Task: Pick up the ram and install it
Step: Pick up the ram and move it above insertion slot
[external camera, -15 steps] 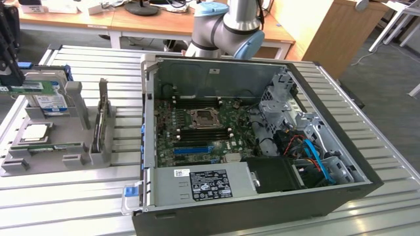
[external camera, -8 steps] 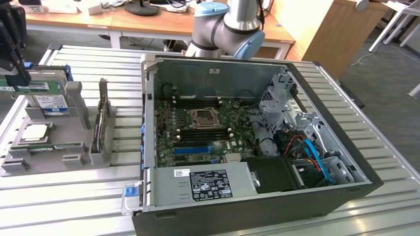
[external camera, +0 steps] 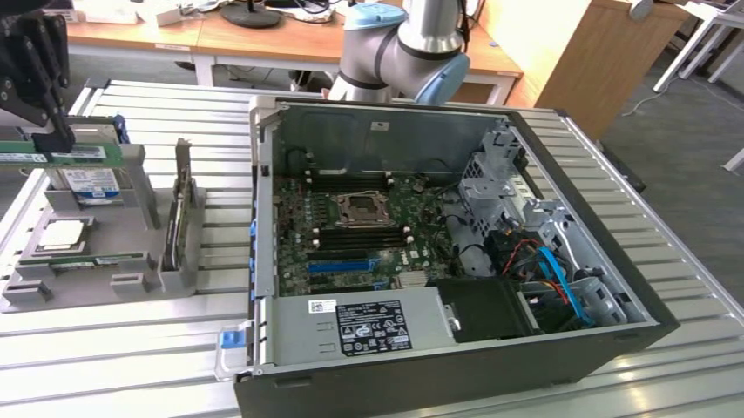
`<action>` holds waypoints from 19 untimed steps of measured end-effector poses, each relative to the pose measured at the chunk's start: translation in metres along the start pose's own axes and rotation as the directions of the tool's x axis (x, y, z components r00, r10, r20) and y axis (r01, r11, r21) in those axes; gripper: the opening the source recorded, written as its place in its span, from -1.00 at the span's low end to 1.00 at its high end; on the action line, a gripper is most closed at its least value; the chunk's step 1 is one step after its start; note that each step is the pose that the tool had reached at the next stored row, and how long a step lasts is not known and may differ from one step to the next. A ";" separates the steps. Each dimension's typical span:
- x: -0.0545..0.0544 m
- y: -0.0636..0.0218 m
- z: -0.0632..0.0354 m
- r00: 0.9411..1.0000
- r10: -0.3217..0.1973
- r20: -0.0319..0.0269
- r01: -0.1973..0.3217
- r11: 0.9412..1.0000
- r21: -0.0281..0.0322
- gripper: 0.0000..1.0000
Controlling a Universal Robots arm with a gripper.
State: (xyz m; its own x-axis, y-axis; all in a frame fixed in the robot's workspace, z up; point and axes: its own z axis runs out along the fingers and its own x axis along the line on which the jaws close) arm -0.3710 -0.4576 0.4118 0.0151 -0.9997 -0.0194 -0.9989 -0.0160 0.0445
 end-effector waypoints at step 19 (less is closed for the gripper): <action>0.001 -0.0350 -0.0015 1.000 -0.001 0.000 0.001 1.000 0.000 -0.76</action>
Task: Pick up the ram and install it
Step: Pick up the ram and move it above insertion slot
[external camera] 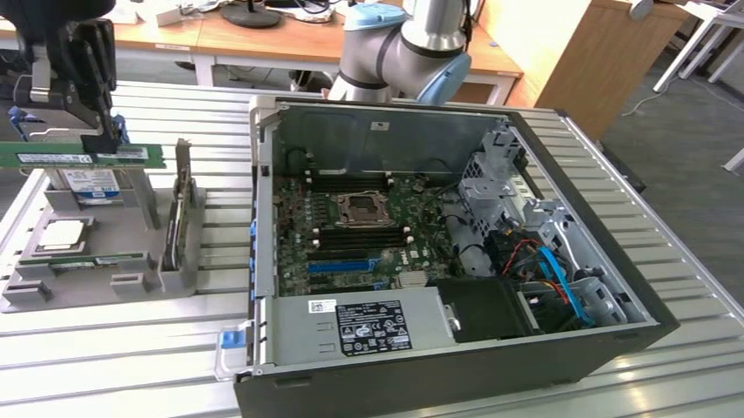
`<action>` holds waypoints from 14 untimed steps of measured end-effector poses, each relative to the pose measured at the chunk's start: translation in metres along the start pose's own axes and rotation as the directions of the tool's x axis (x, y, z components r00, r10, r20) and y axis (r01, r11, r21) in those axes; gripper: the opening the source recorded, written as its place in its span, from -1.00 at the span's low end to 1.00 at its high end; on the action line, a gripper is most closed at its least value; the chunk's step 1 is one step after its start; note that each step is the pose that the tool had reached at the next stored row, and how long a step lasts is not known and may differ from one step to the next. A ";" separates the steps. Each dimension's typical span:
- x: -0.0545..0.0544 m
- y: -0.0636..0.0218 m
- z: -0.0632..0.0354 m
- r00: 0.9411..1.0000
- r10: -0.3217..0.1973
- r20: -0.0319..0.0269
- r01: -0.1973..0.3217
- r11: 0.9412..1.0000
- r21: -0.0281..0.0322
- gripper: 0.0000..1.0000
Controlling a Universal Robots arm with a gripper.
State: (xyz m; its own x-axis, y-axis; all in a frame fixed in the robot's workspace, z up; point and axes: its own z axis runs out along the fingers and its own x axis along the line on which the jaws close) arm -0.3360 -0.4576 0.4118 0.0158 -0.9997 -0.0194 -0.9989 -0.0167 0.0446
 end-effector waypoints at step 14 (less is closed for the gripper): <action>0.000 -0.0249 -0.0011 1.000 0.000 0.000 0.000 1.000 0.000 -0.76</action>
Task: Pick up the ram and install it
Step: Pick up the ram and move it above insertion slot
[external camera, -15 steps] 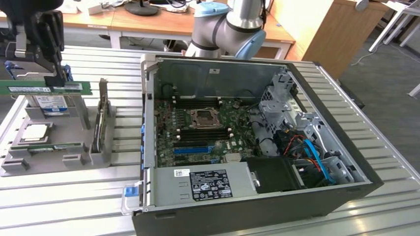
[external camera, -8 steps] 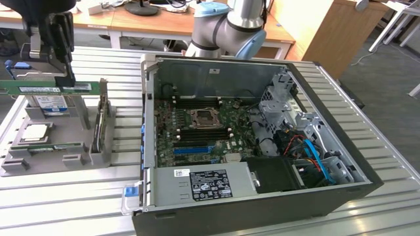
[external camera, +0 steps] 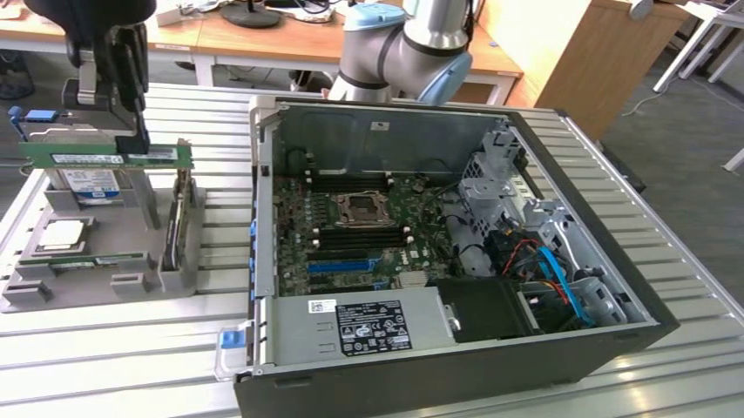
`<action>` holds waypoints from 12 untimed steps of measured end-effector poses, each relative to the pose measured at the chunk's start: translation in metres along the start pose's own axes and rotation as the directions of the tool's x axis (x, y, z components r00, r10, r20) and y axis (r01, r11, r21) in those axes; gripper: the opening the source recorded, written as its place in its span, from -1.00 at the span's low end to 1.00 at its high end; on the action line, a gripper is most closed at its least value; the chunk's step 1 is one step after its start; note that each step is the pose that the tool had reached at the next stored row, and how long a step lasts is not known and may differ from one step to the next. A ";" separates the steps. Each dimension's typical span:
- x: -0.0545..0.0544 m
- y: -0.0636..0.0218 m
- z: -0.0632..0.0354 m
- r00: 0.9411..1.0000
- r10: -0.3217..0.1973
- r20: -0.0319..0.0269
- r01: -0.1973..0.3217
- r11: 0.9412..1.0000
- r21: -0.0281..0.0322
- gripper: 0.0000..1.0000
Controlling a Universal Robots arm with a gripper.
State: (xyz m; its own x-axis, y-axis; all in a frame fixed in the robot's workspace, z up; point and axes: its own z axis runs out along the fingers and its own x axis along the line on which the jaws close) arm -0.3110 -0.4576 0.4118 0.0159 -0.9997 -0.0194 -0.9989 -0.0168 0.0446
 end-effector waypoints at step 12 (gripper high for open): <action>0.000 -0.0223 -0.0010 1.000 0.000 0.000 0.000 1.000 0.000 -0.76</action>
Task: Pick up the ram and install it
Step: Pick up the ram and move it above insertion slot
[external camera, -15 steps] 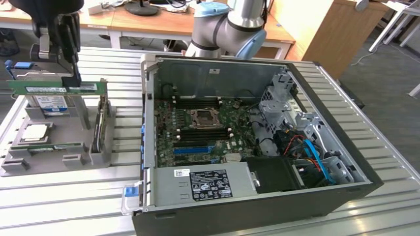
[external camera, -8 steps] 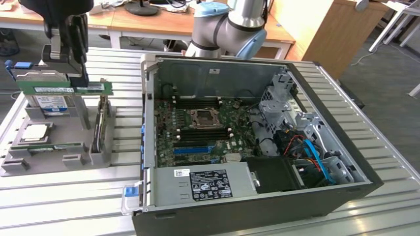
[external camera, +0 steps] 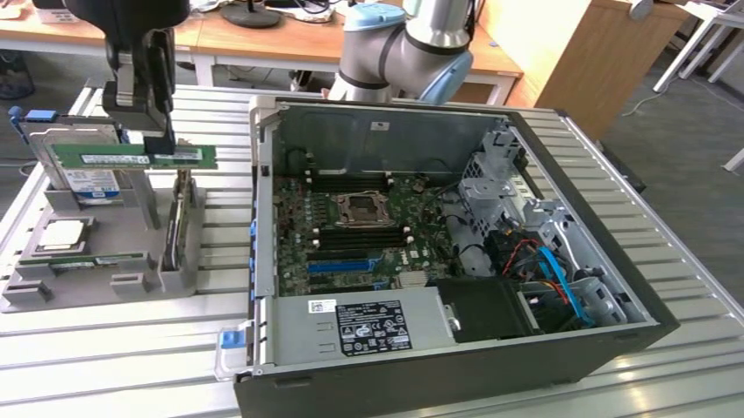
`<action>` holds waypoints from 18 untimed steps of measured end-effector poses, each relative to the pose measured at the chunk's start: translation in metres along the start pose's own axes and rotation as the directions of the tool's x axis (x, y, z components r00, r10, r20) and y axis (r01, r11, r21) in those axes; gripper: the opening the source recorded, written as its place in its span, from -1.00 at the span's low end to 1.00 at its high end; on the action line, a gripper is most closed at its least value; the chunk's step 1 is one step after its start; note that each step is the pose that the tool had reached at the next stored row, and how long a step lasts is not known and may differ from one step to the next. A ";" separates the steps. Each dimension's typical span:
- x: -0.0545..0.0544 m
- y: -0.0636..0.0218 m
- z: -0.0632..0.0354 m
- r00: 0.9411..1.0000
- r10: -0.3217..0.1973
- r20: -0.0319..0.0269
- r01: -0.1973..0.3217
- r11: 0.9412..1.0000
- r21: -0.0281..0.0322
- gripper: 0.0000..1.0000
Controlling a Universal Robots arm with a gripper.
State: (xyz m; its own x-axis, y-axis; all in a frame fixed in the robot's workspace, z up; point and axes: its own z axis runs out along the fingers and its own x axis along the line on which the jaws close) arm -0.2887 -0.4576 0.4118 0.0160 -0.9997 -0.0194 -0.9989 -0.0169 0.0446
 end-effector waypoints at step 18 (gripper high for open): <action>0.001 -0.0409 -0.0018 1.000 0.000 0.000 0.000 1.000 0.000 -0.76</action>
State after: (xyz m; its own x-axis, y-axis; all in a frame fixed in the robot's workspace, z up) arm -0.2478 -0.4576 0.4118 0.0163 -0.9997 -0.0194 -0.9989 -0.0171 0.0446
